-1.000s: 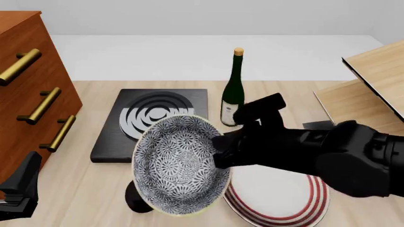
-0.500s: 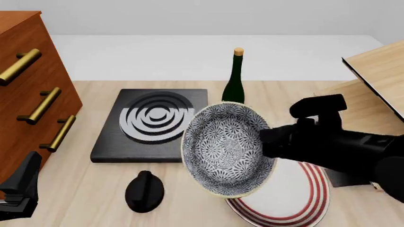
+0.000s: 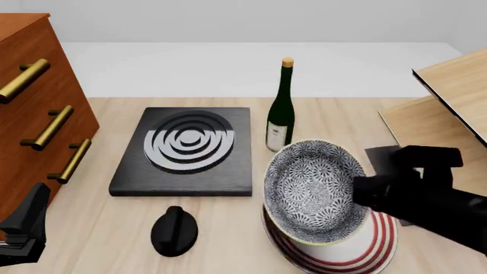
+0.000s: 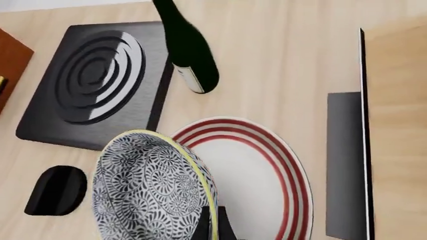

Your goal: Pick up the akita bowl and put it on the plate.

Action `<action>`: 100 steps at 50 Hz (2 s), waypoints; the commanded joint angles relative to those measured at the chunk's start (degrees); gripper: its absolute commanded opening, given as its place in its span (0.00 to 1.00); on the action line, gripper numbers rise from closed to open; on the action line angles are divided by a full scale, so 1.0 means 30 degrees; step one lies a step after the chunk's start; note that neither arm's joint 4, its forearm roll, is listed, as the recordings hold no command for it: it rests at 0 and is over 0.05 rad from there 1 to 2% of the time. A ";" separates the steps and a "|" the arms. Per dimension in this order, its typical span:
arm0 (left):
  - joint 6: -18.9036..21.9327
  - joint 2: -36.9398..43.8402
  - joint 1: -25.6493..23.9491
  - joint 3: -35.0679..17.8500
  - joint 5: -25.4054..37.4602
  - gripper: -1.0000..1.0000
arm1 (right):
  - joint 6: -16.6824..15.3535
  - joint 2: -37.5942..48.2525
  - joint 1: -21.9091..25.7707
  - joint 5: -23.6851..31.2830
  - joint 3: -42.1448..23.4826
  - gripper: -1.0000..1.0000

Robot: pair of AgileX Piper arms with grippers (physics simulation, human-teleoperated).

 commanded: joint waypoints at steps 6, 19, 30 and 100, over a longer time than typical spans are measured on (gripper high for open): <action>0.0004 0.0004 -0.0002 0.0000 0.0001 1.00 | 0.0102 0.0810 -0.1926 -0.2177 0.1893 0.00; -0.0003 0.0001 -0.0001 0.0000 0.0000 1.00 | 0.0634 0.3384 -0.2113 -0.5548 0.3102 0.00; 0.0000 -0.0002 0.0002 0.0000 0.0000 1.00 | 0.0787 0.3978 -0.1946 -0.6569 0.3926 0.00; 0.0005 -0.0003 0.0002 0.0000 0.0000 1.00 | -0.4153 -0.4988 -0.3337 -0.2973 0.3957 1.00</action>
